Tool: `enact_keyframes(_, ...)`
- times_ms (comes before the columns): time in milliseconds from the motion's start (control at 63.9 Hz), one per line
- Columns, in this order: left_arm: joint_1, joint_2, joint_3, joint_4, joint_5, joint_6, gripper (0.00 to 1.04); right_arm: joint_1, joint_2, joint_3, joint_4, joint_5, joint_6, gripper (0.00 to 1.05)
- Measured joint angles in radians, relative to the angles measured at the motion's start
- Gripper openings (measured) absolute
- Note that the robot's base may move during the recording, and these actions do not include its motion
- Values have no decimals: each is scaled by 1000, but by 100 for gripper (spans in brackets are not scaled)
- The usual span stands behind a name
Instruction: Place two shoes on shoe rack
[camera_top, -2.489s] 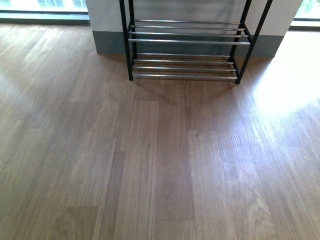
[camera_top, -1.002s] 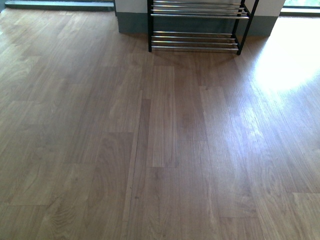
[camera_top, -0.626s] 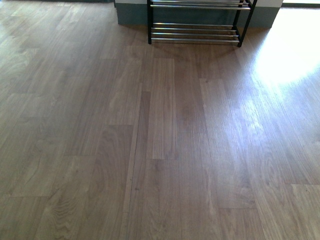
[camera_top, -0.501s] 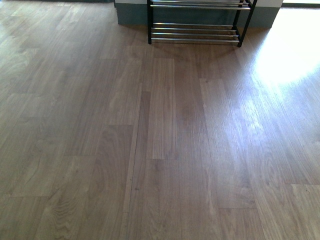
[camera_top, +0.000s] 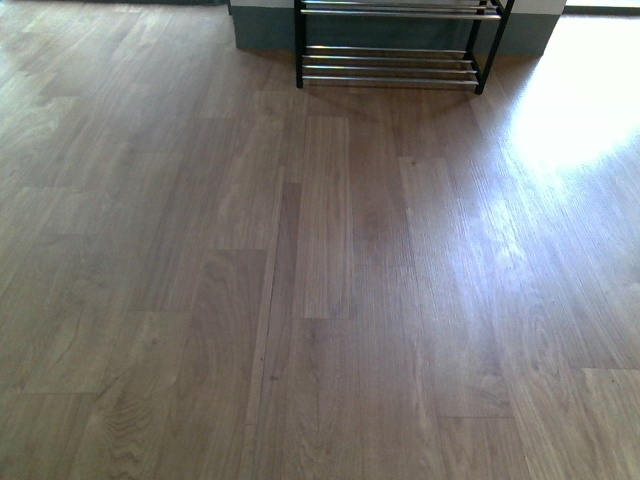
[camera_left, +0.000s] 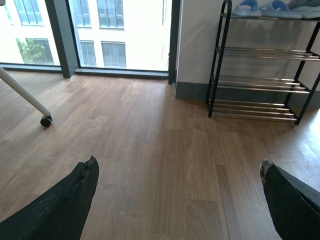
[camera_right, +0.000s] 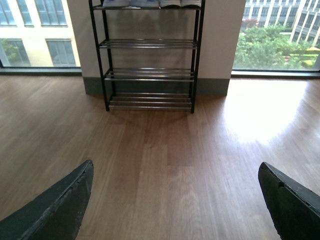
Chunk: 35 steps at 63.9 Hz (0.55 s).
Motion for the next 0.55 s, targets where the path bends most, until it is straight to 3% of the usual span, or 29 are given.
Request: enact_keyframes(548, 0, 0, 0, 0, 0, 0, 95, 0, 0, 0, 0, 0, 0, 96)
